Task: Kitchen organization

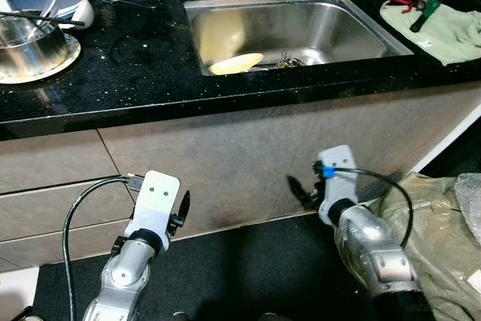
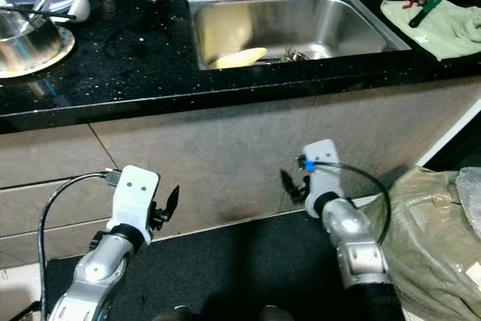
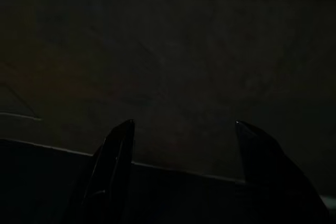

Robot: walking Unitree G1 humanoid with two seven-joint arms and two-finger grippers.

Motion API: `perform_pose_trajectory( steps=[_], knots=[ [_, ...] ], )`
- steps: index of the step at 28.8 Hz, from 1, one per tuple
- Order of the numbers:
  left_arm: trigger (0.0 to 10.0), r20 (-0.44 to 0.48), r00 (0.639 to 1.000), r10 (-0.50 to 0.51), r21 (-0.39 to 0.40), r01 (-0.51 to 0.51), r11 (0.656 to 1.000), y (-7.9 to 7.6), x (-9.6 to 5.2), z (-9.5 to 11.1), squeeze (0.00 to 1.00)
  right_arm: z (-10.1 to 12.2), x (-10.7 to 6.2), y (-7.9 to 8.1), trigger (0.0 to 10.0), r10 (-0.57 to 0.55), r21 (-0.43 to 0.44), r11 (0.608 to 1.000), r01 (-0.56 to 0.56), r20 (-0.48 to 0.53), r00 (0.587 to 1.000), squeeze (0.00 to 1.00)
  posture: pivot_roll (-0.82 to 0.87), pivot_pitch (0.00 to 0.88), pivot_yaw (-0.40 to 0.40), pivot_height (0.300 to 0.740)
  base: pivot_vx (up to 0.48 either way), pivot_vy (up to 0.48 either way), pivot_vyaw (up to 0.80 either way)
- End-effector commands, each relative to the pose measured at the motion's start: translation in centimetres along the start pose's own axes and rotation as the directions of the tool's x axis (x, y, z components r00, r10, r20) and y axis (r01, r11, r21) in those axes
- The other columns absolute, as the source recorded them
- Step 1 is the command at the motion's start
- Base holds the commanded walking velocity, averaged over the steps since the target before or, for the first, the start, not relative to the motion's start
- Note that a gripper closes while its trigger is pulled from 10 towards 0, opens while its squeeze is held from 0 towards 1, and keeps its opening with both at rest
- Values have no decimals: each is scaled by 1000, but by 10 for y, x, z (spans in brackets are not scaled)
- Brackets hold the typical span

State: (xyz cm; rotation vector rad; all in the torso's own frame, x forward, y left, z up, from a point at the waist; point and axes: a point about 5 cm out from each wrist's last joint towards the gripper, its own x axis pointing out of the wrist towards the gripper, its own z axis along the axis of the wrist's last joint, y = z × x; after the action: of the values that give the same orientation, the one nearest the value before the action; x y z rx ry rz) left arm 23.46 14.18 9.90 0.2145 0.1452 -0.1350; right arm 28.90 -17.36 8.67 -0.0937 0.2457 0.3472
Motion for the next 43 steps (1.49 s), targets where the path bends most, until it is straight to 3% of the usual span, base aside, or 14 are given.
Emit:
perform_pose_trajectory(
  steps=[1,5,7,11,19,28,43],
  knots=[
    [10000,-16,1000,-4,-5,3,1000,0,-2,-5,0,3,2,5,10000,32,5,999,-32,34,999,0,29,72,-50,740,0,0,744],
    [10000,-11,1000,-1,-5,1,1000,0,-3,-4,0,10,1,10,10000,110,46,992,-116,110,988,0,30,80,-57,740,0,0,734],
    [10000,-9,1000,-1,-2,1,1000,-1,-3,-4,0,14,-2,19,10000,222,53,971,-233,154,963,0,31,79,-56,740,0,0,728],
    [10000,-5,1000,-2,0,2,1000,-1,-3,-4,0,14,-2,27,10000,287,45,954,-298,158,945,0,31,76,-55,740,0,0,730],
    [10000,24,999,42,7,-42,999,3,-3,0,0,12,0,29,10000,320,49,942,-331,154,935,0,36,64,-68,740,0,0,730],
    [10000,46,996,77,14,-78,997,6,-2,4,0,14,-2,35,10000,435,34,894,-447,177,883,0,43,59,-76,740,0,0,729],
    [10000,40,997,61,7,-61,998,5,1,2,0,15,1,33,10000,437,44,891,-452,192,879,0,36,69,-65,740,0,0,730]
  ],
)
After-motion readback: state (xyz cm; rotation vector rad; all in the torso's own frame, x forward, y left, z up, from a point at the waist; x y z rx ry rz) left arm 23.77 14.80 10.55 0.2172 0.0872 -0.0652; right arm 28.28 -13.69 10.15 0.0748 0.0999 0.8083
